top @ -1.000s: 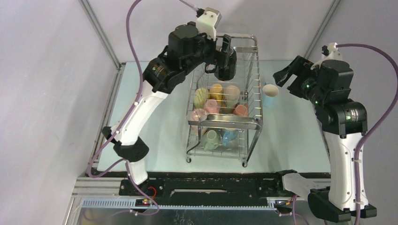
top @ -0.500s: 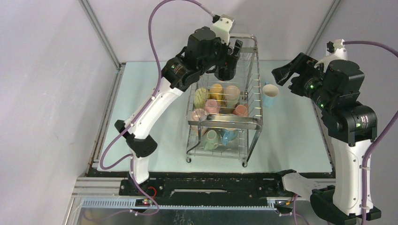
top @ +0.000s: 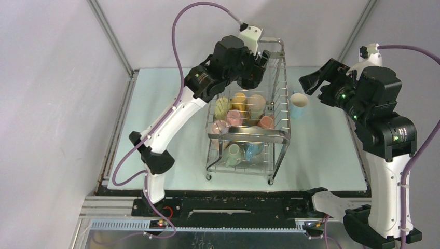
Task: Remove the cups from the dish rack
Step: Unload the cup from the dish rack.
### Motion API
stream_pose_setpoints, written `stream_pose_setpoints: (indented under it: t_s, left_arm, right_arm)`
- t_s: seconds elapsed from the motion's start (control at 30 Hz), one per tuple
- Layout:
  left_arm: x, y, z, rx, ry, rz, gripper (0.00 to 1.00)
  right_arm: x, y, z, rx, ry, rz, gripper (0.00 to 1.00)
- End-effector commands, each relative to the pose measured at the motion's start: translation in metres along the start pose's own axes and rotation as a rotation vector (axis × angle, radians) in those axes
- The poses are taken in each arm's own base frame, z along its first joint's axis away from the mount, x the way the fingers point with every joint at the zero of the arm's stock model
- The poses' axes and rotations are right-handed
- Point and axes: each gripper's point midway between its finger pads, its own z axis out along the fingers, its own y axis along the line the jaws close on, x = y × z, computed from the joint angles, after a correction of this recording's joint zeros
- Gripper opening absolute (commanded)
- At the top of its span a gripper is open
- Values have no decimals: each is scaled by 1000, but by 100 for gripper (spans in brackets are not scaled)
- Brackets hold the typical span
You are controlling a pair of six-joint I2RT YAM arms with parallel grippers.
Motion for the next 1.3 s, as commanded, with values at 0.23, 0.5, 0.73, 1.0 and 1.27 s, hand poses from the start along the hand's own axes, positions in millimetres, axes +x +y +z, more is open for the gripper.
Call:
stream_pose_setpoints:
  t_s: [0.23, 0.5, 0.73, 1.0, 1.27]
  left_arm:
    - [-7, 1, -11, -6, -17, -8, 66]
    - [-50, 1, -42, 31, -124, -28, 16]
    - [-86, 2, -74, 58, -227, -89, 4]
    - [-130, 3, -114, 183, -352, -277, 0]
    - [-154, -2, -129, 378, -385, -485, 0]
  right_arm:
    - [-4, 6, -5, -24, -20, 6, 90]
    - [-2, 21, -4, -106, -21, -20, 91]
    - [-3, 40, -1, -207, -47, -31, 91]
    - [-5, 73, -3, -360, -52, -33, 91]
    - [5, 99, 10, -494, -14, -27, 91]
